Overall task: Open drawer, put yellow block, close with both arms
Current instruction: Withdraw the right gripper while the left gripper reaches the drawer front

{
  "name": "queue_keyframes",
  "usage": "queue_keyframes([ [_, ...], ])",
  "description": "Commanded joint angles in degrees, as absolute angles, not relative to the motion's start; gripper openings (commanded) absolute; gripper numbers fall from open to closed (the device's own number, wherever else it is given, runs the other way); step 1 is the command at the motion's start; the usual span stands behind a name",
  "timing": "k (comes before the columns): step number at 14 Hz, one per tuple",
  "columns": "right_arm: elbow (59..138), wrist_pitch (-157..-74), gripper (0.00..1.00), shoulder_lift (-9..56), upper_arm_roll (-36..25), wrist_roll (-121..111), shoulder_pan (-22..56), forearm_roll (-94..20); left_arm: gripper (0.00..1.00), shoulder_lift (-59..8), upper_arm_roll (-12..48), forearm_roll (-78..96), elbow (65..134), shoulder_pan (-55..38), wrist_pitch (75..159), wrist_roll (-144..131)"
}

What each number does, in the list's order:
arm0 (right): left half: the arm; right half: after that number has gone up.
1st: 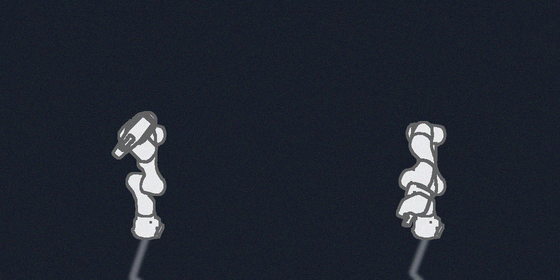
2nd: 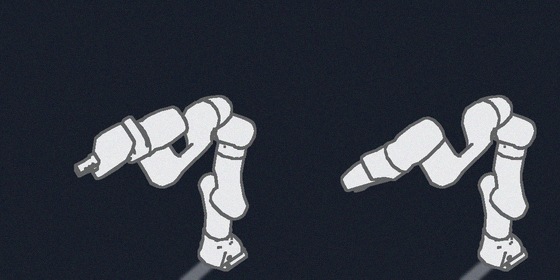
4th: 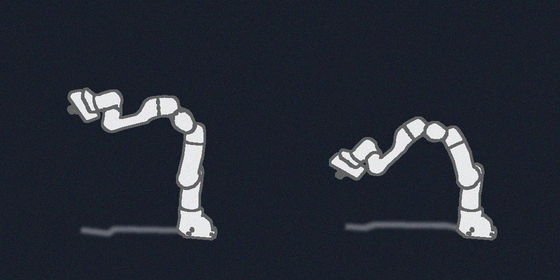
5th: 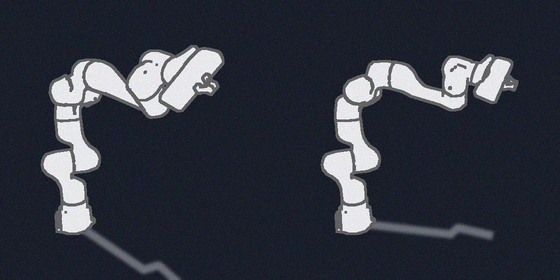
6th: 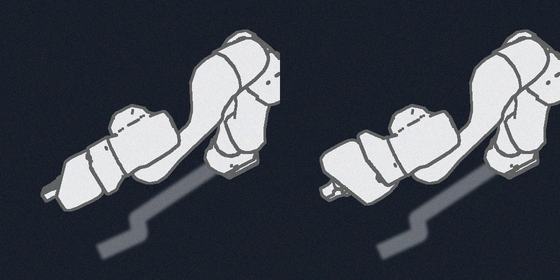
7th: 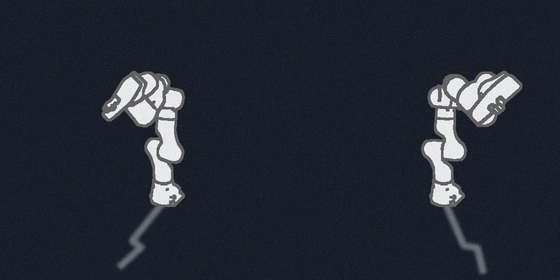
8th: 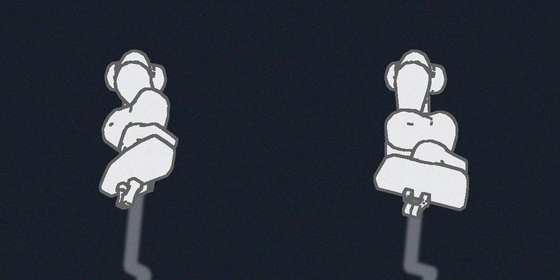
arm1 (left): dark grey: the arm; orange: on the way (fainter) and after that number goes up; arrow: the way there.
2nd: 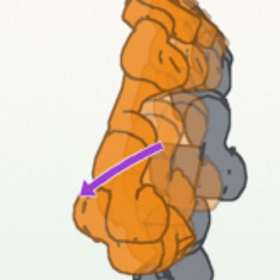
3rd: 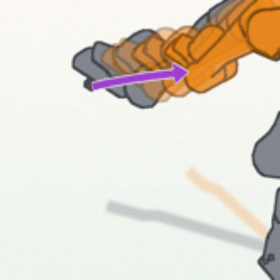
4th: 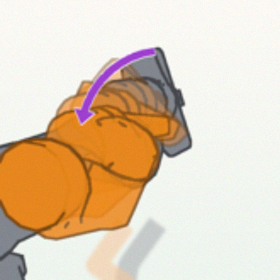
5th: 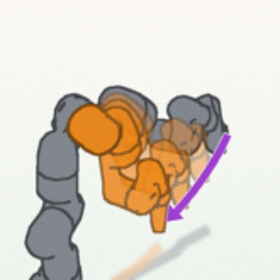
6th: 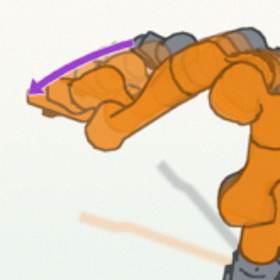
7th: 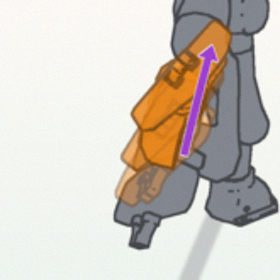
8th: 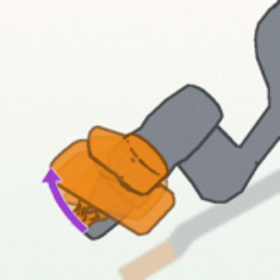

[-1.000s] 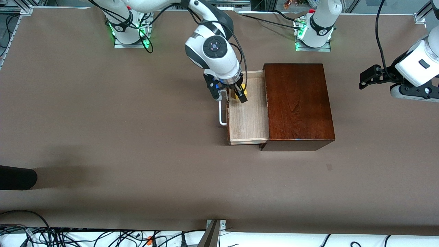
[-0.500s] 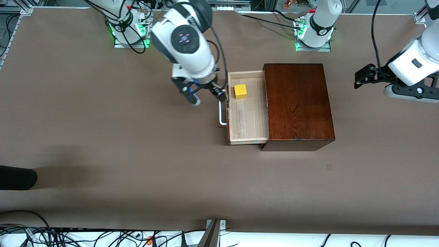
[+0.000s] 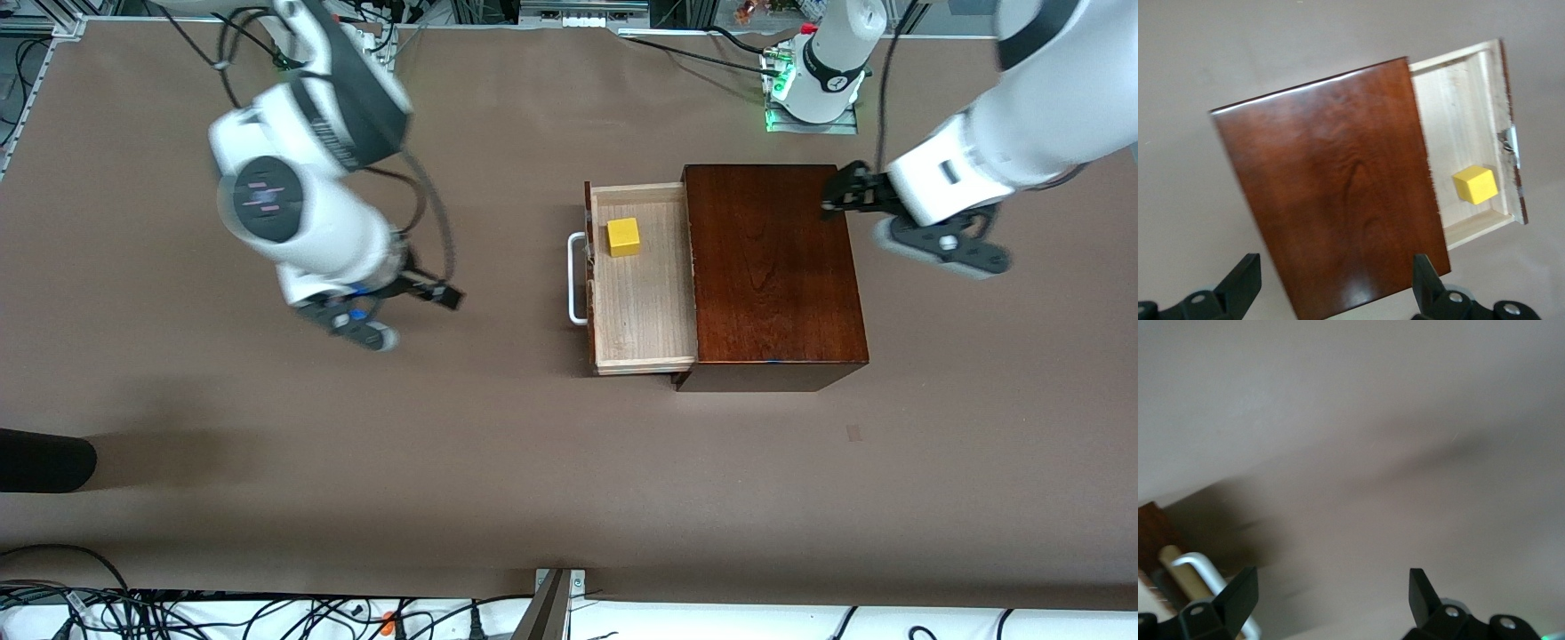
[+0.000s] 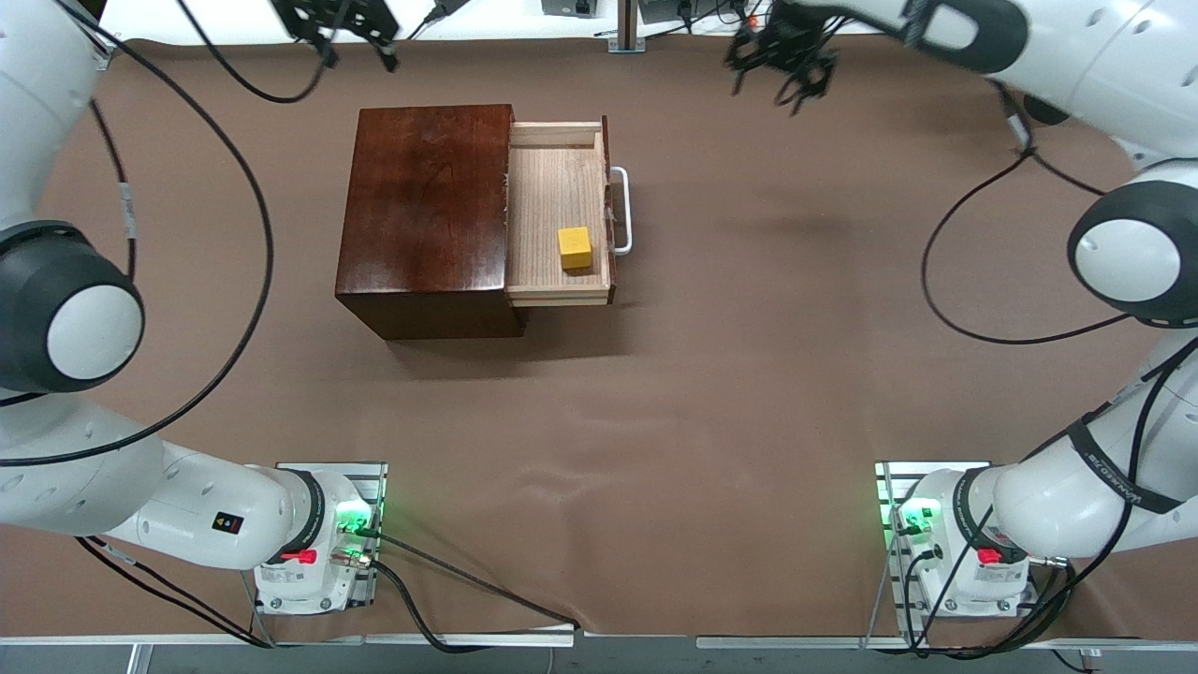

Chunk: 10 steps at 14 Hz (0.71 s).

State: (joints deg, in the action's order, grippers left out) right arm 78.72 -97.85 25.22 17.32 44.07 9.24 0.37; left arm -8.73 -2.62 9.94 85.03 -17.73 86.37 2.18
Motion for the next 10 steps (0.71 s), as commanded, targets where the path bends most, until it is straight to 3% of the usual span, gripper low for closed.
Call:
queue_keyframes([
  [1,86.64,-97.64,1.00,17.42,9.70,23.99,9.32,0.09,1.00,-14.13,-2.99,10.55,78.15,-25.64,85.87,3.34],
  [4,91.66,-97.56,1.00,12.49,-0.06,0.94,9.14,-1.14,1.00,-19.58,-2.90,10.28,74.11,-33.55,86.74,15.51],
  [10,92.81,-92.03,1.00,1.95,-4.47,-9.93,2.47,-0.17,1.00,-29.96,-2.90,7.93,71.37,-45.77,97.28,38.99],
])
